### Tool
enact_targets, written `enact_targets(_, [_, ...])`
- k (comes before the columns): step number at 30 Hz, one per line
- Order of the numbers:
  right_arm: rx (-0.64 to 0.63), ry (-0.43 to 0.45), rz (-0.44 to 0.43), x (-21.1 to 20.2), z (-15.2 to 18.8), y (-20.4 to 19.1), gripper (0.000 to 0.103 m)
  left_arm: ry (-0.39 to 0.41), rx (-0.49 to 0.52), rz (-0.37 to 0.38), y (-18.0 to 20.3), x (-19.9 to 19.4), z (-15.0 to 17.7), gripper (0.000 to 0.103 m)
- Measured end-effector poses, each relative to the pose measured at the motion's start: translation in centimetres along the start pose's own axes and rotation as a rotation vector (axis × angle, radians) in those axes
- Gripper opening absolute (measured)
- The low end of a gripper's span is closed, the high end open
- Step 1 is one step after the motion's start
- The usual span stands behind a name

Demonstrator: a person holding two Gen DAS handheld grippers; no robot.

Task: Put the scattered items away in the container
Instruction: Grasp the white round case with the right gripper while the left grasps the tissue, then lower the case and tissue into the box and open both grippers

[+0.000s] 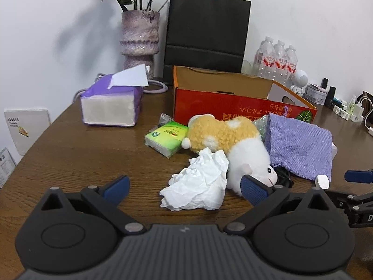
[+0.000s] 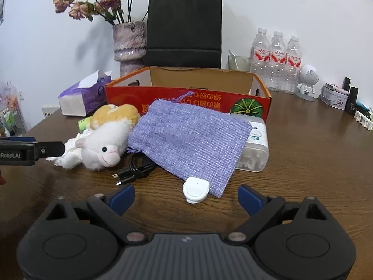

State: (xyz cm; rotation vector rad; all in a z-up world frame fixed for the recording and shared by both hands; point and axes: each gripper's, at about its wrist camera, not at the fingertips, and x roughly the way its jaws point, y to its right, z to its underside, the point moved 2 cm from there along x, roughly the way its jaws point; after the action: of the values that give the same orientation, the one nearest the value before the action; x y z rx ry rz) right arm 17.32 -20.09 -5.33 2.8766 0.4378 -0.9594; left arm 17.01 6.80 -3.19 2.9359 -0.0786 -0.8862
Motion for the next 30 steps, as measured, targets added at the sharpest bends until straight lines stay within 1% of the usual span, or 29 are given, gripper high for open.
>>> enact_targets(2, [-0.004,-0.003,0.002,0.3,-0.1,-0.1,0.094,-0.01,0.022,-0.009,0.1,0.5,-0.1,0.103])
enact_targets(4, [-0.008,-0.005,0.002,0.7,-0.3,-0.3,0.091,-0.022,0.04,-0.013,0.2,1.1,-0.1,0.103])
enact_targets(6, [-0.012,-0.015,0.006,1.2,-0.4,-0.4,0.08,-0.038,0.045,-0.008,0.3,1.7,-0.2,0.103])
enact_targets(7, [-0.011,-0.022,0.011,1.5,-0.4,-0.4,0.079,-0.044,0.049,-0.005,0.4,2.0,-0.2,0.103])
enact_targets(8, [-0.009,-0.031,0.014,1.9,-0.3,-0.4,0.076,-0.052,0.055,-0.004,0.5,2.4,-0.2,0.097])
enact_targets(9, [-0.008,-0.041,0.018,2.2,-0.3,-0.4,0.068,-0.061,0.06,-0.003,0.6,2.7,-0.1,0.088])
enact_targets(10, [-0.008,-0.049,0.024,2.5,-0.3,-0.4,0.062,-0.071,0.062,0.007,0.7,2.9,0.0,0.061])
enact_targets(11, [-0.012,-0.046,0.036,2.5,-0.3,-0.4,0.051,-0.078,0.057,0.033,0.8,2.9,0.1,0.036])
enact_targets(12, [-0.014,-0.044,0.036,2.4,-0.3,-0.3,0.035,-0.078,0.045,0.065,0.8,2.7,0.1,0.027])
enact_targets(13, [-0.009,-0.043,0.019,2.3,-0.4,-0.2,0.026,-0.073,0.03,0.087,0.8,2.4,0.1,0.023])
enact_targets(15, [0.016,-0.038,-0.01,1.9,-0.3,0.2,0.025,-0.044,0.017,0.093,1.0,1.6,0.1,0.023])
enact_targets(17, [0.01,-0.016,0.001,1.4,-0.1,0.4,0.025,-0.007,0.022,0.07,1.2,0.8,0.1,0.023])
enact_targets(19, [0.017,-0.003,-0.005,1.0,-0.1,0.6,0.025,0.011,0.007,0.066,1.1,0.1,0.0,0.023])
enact_targets(26, [0.04,0.023,-0.021,0.0,-0.4,1.6,0.026,0.045,-0.015,0.064,1.1,-1.1,-0.8,0.023])
enact_targets(30, [0.031,0.05,-0.029,-0.5,-1.1,1.6,0.026,0.058,-0.008,0.084,1.9,-1.3,-1.8,0.024])
